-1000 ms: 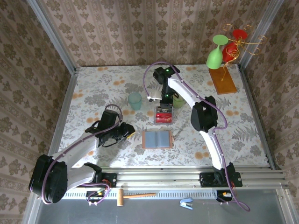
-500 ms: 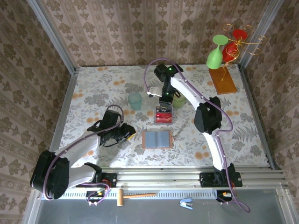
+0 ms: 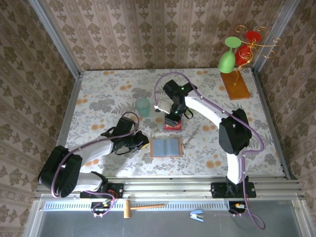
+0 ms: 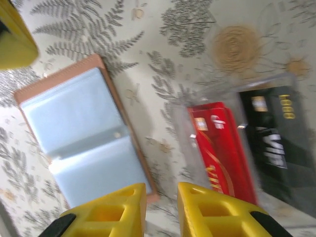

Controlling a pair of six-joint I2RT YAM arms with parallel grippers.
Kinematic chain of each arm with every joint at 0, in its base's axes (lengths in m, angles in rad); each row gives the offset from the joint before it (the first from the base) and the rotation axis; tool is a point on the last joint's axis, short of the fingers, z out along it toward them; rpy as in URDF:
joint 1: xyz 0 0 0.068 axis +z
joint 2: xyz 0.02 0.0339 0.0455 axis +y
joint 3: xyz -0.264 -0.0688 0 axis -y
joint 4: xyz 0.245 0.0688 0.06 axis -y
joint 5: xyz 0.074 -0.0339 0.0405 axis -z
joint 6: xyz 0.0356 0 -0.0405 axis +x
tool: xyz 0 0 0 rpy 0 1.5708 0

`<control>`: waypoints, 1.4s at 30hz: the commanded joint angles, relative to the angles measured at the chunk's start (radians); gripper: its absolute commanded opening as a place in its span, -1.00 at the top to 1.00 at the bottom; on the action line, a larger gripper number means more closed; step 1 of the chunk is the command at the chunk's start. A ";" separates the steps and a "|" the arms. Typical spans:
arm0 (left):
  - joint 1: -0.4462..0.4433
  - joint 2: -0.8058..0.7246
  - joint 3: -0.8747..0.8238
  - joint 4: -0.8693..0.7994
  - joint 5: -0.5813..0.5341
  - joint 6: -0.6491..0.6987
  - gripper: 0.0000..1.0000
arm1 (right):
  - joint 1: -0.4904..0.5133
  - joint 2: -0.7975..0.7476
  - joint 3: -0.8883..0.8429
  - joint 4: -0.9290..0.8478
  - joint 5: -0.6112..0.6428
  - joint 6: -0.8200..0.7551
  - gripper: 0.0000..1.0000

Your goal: Take the credit cards out of the card holder

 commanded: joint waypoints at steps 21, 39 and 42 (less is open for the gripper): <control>-0.061 0.145 -0.017 0.129 -0.002 -0.016 0.93 | 0.157 -0.087 -0.411 0.522 -0.175 0.564 0.75; -0.062 0.131 -0.060 0.131 -0.010 -0.027 0.92 | 0.199 -0.012 -0.469 0.437 -0.039 0.554 0.77; -0.062 0.130 -0.065 0.130 -0.010 -0.027 0.92 | 0.200 -0.016 -0.470 0.415 -0.010 0.547 0.78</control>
